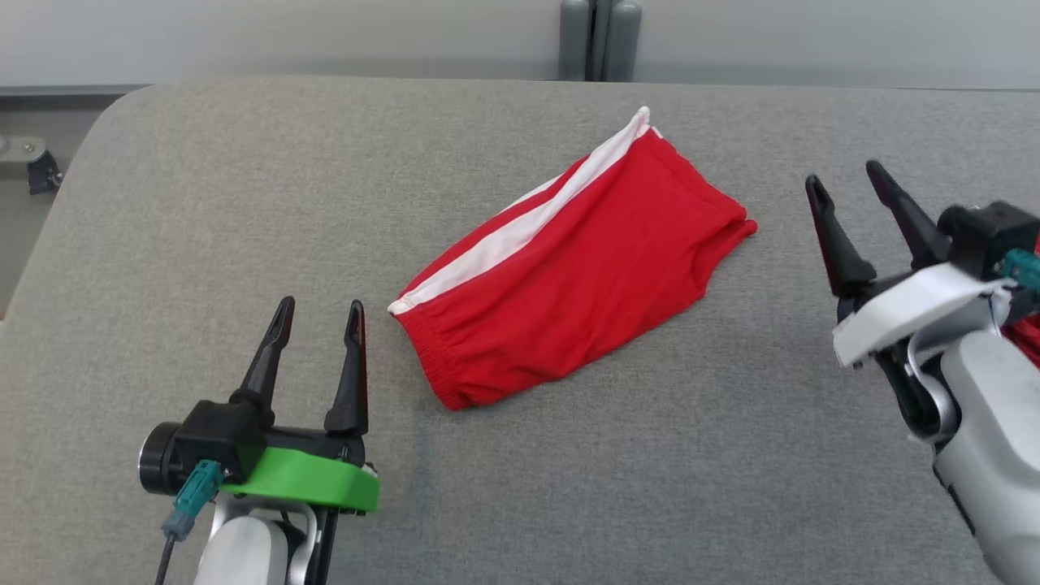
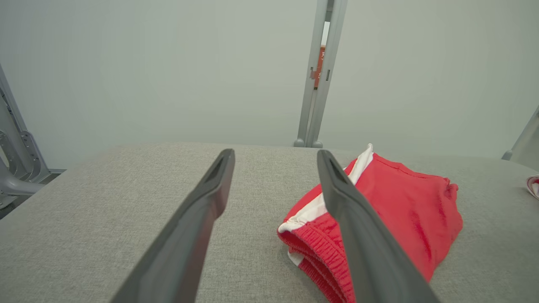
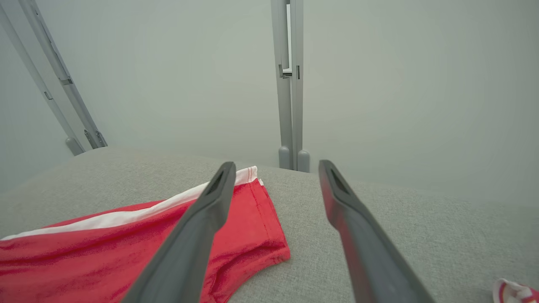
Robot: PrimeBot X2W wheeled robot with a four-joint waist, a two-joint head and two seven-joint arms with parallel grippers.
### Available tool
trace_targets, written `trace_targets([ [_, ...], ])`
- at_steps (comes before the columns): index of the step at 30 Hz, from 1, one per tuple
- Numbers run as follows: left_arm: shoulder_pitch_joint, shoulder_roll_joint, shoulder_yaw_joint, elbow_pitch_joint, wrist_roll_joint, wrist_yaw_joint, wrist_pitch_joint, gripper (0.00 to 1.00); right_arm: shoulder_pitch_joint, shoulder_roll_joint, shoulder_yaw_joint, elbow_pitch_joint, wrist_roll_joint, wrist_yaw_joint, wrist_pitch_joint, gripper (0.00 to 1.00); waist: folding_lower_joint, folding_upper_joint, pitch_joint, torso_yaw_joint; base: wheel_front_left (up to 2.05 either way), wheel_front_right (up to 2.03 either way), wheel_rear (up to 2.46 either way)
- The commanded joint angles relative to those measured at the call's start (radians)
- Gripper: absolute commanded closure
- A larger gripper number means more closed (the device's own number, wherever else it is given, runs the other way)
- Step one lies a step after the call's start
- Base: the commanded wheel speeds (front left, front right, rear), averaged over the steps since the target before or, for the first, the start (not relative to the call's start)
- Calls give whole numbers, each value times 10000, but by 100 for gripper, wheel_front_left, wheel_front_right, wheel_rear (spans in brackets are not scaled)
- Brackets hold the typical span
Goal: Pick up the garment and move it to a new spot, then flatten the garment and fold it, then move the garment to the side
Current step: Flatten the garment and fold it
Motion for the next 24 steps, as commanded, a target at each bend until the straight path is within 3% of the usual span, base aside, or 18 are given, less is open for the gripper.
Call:
trace_targets([
  [1,271,38,62,-55,161,14,1,0,581,229,-354,-364,-564,-18,-39,0,0,-1,-417,-552,0,0,0],
  [7,773,38,115,-436,642,18,1,0,2661,1504,-1988,-1682,-2169,-18,-41,0,0,-1,-558,-905,0,0,0],
  [16,1133,33,152,-846,437,265,1,0,3704,2381,-2517,-2409,-3170,-17,-43,0,0,-1,-304,-994,0,0,0],
  [20,904,33,12,-782,527,213,1,0,3744,2584,-2358,-1890,-2787,-17,88,0,0,-1,-148,-852,0,0,0],
  [24,678,33,-123,-741,536,213,1,0,3219,2752,-2325,-1345,-1421,-17,586,0,0,-1,96,-612,0,0,0],
])
